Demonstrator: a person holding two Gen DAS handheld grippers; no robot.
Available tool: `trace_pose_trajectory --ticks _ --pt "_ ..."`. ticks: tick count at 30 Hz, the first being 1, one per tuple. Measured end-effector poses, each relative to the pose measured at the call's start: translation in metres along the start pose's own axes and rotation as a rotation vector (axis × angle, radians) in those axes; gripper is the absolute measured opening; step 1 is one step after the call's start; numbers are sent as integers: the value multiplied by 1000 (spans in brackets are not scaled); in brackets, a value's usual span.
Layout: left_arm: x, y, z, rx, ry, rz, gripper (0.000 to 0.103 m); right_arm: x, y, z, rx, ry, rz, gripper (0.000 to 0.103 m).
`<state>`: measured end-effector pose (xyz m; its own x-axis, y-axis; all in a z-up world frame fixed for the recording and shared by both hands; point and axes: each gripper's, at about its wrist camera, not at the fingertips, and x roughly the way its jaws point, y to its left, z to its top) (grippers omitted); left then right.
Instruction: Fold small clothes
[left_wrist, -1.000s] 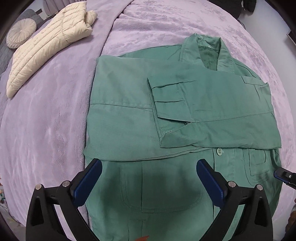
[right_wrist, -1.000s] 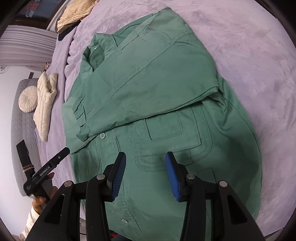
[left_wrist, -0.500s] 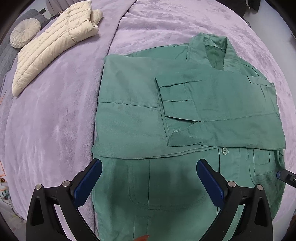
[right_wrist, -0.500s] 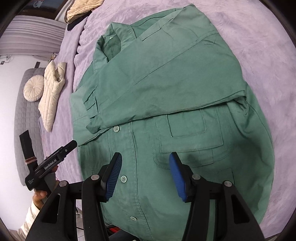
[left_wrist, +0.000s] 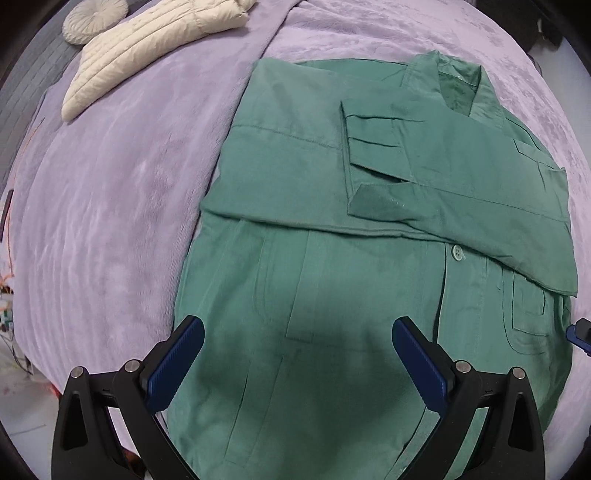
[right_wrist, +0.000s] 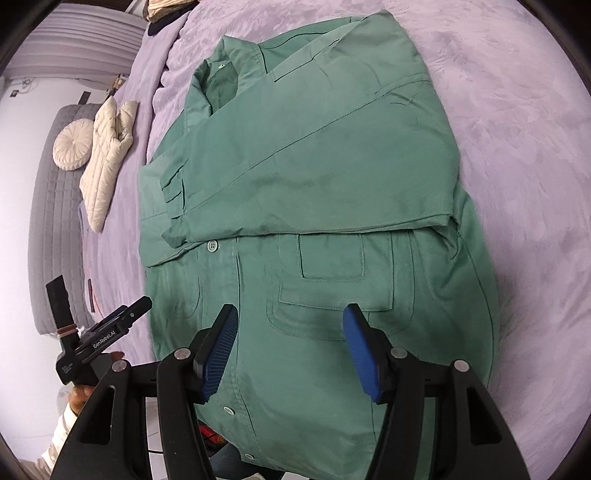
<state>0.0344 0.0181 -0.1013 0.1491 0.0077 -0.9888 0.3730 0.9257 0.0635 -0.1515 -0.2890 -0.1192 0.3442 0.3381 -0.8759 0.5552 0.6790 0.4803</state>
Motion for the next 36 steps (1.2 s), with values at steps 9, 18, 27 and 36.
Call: trace_pose_trajectory --ticks 9,18,27,36 --pt "2 38 -51 -67 52 5 102 -11 -22 -10 -29 24 -20 63" --pt "22 80 -84 -26 66 -20 102 -22 -51 -69 63 -48 -104 63" --pt "46 109 -137 24 131 -82 102 -37 -97 -156 177 -97 -228 63" --pt "52 102 -169 129 126 -100 102 -8 -122 -200 250 -39 -6 67"
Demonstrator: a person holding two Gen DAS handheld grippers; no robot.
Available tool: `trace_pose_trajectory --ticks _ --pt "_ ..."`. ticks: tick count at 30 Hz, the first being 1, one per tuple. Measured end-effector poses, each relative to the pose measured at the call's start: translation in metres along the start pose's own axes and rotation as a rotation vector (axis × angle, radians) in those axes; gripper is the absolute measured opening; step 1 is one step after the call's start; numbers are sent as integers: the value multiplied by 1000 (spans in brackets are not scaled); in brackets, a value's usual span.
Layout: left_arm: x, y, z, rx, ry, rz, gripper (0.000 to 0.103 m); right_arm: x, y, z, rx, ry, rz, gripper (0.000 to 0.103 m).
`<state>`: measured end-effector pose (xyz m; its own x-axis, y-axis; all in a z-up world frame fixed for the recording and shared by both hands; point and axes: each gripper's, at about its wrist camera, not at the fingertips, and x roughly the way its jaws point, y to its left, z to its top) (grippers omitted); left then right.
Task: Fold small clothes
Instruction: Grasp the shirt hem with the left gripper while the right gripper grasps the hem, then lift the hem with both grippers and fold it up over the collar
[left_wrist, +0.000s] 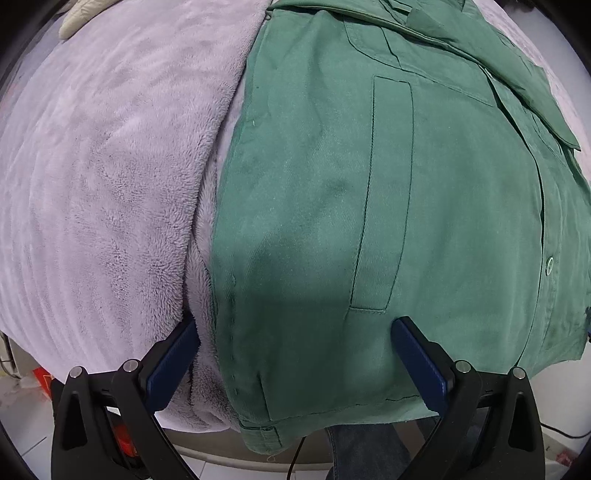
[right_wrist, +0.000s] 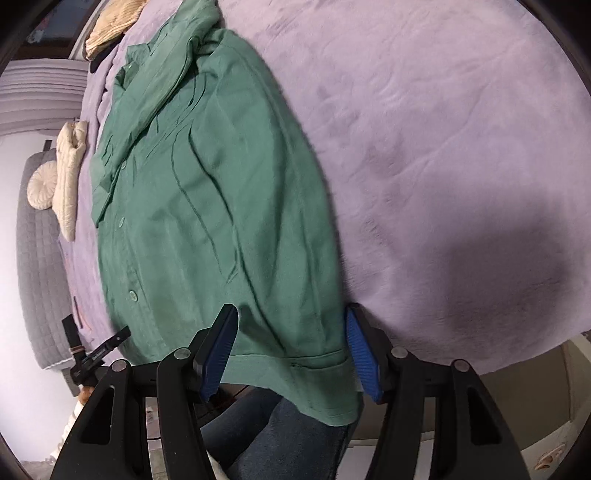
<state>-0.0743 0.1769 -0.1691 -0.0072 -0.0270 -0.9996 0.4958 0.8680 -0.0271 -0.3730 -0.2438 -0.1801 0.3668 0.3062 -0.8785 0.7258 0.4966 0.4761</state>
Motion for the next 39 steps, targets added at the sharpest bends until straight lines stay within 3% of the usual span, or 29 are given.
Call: trace_pose_trajectory --ticks 3,6,12,18,20,21,22,25,27,30,34,39 --pt "4 -20 -19 13 5 -14 102 6 13 -2 -21 -11 38 68" --pt "5 -34 -34 49 7 -32 102 6 24 -5 -35 2 139 68" --pt "15 -32 -61 22 7 -78 100 10 18 -12 -19 30 88 68" --pt "7 -28 -76 -3 -14 -57 78 15 13 -18 -11 52 52 68" --pt "5 -17 -71 -24 -16 -57 50 18 13 -18 -1 61 41 54" --pt "5 -12 -70 -26 -17 -52 41 20 17 -18 -11 71 28 27" --pt "2 -9 -71 -26 -16 -52 27 21 19 -19 -19 82 31 22" --pt "-13 11 -70 -76 -9 -172 9 18 28 -18 -14 80 138 19" --pt "-26 26 -70 -139 -20 -320 9 12 32 -14 11 76 246 18" --pt "-48 31 -63 -173 -50 -387 9 -4 44 -4 39 43 432 18" --pt "-74 37 -23 -251 -113 -482 9 -24 61 22 73 -5 579 18" --pt "-109 44 64 -289 -207 -546 9 -41 90 77 91 -68 732 18"
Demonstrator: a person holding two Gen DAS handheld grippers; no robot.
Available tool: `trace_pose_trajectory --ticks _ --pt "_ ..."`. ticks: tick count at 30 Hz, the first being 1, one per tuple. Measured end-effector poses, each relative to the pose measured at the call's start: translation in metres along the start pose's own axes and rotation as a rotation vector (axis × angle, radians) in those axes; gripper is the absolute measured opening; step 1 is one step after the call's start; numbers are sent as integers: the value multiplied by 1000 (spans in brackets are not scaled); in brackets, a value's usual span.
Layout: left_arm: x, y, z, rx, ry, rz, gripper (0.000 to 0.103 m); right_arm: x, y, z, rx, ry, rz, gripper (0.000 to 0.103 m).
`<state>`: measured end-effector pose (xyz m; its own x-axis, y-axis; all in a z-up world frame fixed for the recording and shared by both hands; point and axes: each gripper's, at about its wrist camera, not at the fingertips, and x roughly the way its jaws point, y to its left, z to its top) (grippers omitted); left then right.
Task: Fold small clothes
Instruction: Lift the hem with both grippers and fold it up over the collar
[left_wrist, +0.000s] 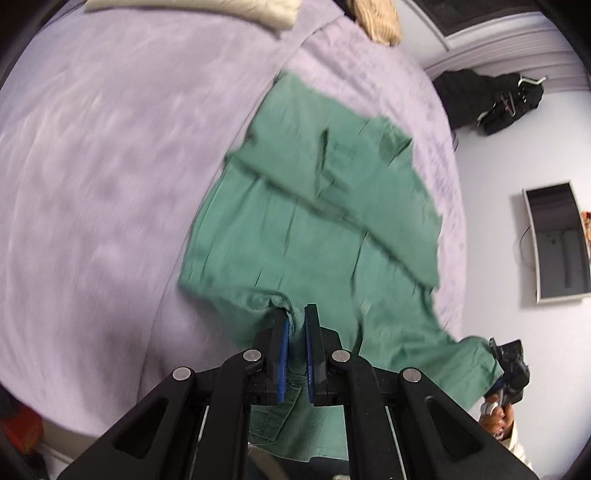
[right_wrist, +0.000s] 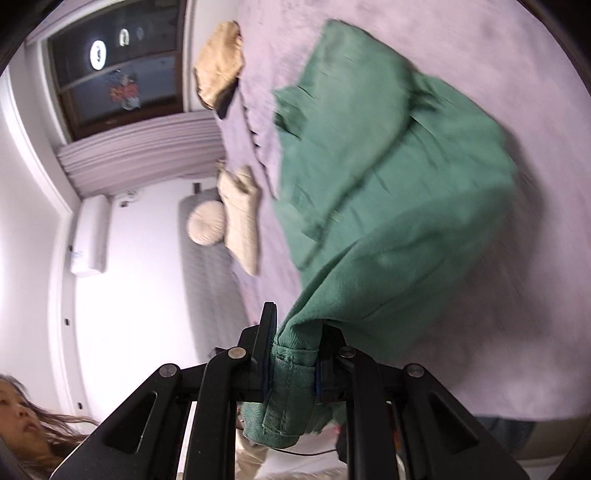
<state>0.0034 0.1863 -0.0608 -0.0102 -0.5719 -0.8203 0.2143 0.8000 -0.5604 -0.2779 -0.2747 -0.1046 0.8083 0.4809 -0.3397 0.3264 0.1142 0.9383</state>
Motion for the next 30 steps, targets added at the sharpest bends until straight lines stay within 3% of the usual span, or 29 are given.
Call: trace_pose_trajectory --ticks 4,8,13,18,21,23,24,26,27,29,30 --pt "23 -37 76 27 -55 62 9 22 21 53 -5 -31 55 18" --pt "59 -60 134 41 -104 195 9 32 13 112 70 -93 69 18" --pt "100 -68 166 28 -107 299 9 48 -17 172 180 -116 -14 18" --pt "122 -72 173 74 -47 374 10 64 -37 196 241 -108 -103 21" --pt "122 -72 177 102 -31 406 34 63 -46 199 272 -116 -122 22" --pt "112 -75 179 148 -76 457 89 61 -46 199 278 -129 -137 23" --pt "104 -78 180 183 -118 483 97 58 -44 198 266 -139 -151 26" --pt "93 -81 182 247 -149 502 99 49 -32 195 218 -161 -197 43" --pt "91 -82 184 275 -143 504 99 45 -23 191 179 -175 -220 61" --pt "93 -83 185 343 -117 515 99 34 -5 187 88 -189 -282 65" --pt "99 -85 184 387 -92 527 99 31 8 185 14 -192 -358 65"
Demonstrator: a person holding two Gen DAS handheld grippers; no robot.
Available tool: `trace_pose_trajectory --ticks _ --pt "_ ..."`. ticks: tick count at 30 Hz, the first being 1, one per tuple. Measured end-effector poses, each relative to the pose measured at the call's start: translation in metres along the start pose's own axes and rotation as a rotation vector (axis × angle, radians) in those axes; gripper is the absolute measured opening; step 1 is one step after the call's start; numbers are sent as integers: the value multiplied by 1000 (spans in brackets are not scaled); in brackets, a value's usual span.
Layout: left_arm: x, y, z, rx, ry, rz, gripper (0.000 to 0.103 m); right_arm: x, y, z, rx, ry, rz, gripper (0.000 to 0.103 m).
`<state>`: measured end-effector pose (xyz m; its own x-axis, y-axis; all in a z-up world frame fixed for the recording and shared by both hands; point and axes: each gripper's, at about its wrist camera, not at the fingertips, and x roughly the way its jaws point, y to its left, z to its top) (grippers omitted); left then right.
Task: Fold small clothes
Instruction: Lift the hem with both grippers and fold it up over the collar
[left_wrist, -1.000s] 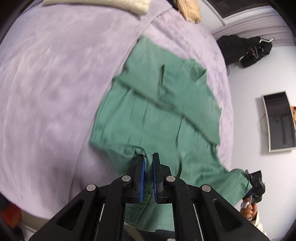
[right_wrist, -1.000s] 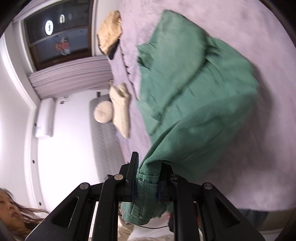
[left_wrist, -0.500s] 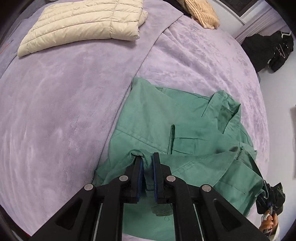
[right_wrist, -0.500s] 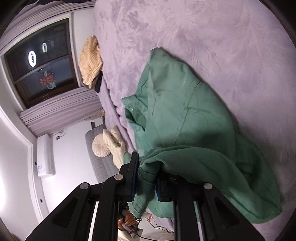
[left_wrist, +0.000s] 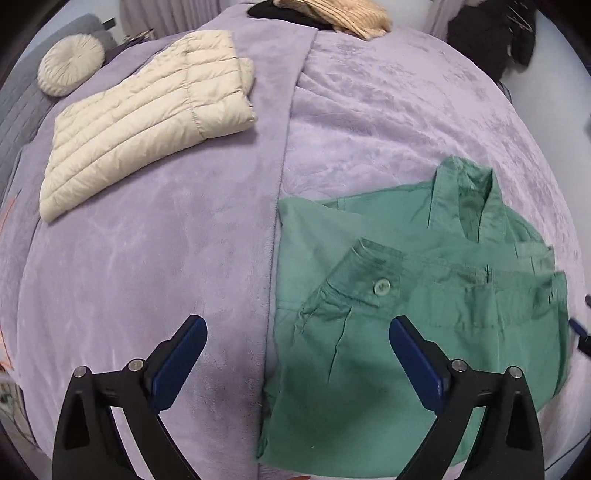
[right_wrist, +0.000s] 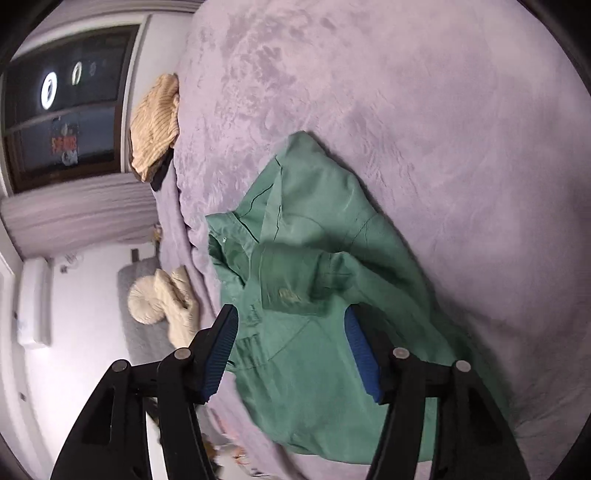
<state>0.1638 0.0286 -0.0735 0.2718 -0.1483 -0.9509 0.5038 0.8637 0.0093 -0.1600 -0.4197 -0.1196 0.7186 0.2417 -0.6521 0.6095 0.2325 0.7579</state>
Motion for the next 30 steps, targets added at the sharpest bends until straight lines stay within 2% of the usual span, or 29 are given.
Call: trace_pose_trajectory --ticks 3,6,11,12,13,14,15,17,20,23,27,30 --pt "21 -18 -2 131 37 26 99 -6 24 -3 -201 -14 -208 65" --pt "44 -36 2 200 63 27 99 13 49 -7 -402 20 -395 65" --pt "86 -52 18 207 101 22 99 59 66 -1 -602 64 -570 65" --pt "94 -52 21 190 111 16 98 69 63 4 -604 81 -604 64" --pt "100 -52 22 175 122 4 83 75 59 6 -591 104 -626 50" --pt "105 -52 23 163 142 -25 58 81 55 8 -577 125 -627 35" --pt "107 -52 22 153 154 -37 49 84 53 8 -575 135 -629 13" --pt "101 -53 20 160 133 -39 13 79 58 -1 -629 114 -647 9" --pt "65 -42 20 124 58 -78 13 56 80 -19 -717 61 -649 8" --pt "23 -20 27 49 -11 -153 13 18 107 -33 -750 -28 -586 7" --pt "-8 -11 52 33 -103 -145 13 -9 144 -33 -816 -145 -546 7" --pt "-1 -15 76 24 -130 -132 13 0 159 -12 -815 -172 -527 7"
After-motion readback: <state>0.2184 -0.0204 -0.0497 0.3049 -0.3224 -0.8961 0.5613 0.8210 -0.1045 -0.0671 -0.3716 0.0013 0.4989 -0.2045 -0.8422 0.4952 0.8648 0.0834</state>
